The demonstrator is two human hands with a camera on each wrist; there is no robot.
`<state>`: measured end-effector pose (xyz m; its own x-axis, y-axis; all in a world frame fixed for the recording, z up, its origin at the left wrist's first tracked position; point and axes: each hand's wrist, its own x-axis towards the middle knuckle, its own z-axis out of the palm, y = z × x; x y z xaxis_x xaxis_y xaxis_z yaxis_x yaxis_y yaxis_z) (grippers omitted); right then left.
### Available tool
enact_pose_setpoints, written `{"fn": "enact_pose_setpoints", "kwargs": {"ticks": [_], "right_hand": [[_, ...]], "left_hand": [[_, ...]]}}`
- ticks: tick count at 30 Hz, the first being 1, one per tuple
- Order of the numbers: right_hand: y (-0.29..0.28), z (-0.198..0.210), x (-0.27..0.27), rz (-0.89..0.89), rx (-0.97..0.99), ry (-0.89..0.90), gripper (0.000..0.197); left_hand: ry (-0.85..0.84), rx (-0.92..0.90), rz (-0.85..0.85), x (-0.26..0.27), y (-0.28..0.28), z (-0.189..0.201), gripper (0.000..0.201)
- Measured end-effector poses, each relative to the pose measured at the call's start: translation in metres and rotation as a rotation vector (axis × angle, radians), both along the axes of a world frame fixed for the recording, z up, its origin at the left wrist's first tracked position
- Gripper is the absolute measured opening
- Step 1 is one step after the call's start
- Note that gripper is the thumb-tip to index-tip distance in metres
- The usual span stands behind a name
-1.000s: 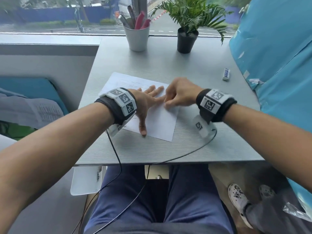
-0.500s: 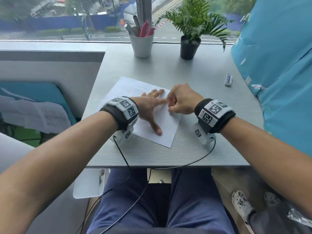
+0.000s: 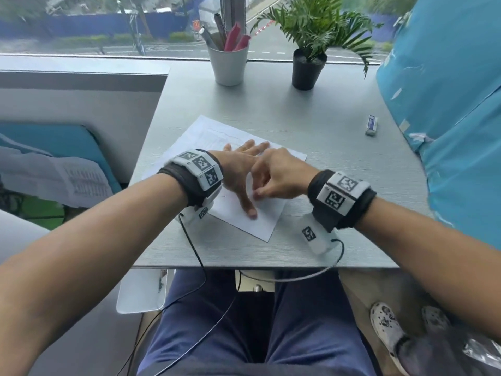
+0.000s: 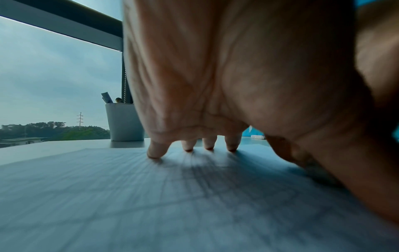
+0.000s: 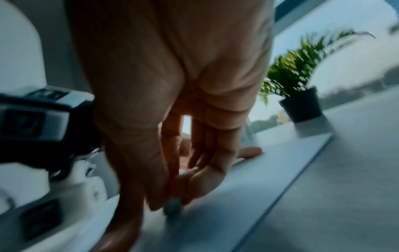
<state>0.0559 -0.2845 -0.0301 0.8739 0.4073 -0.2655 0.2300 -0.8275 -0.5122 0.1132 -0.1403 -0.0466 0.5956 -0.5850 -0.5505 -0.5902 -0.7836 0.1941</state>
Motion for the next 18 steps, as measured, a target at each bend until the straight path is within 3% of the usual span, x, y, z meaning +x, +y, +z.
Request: {"fn": "enact_pose_setpoints", "kwargs": {"ticks": [5,10,15,18], "right_hand": [[-0.041,0.011,0.039,-0.269,-0.023,-0.104,0.009],[-0.001,-0.001,-0.007,0.006,-0.006,0.031,0.012],[-0.040,0.010,0.035,-0.278,-0.040,-0.132,0.008],[-0.015,0.004,0.010,-0.137,-0.041,-0.091,0.006]], "left_hand": [[0.006,-0.024,0.004,0.002,0.004,-0.002,0.156],[-0.002,0.013,-0.037,0.002,0.000,0.001,0.152],[-0.006,0.004,-0.023,0.002,0.002,-0.001,0.157],[-0.011,0.025,-0.042,0.002,0.000,0.001,0.155]]}}
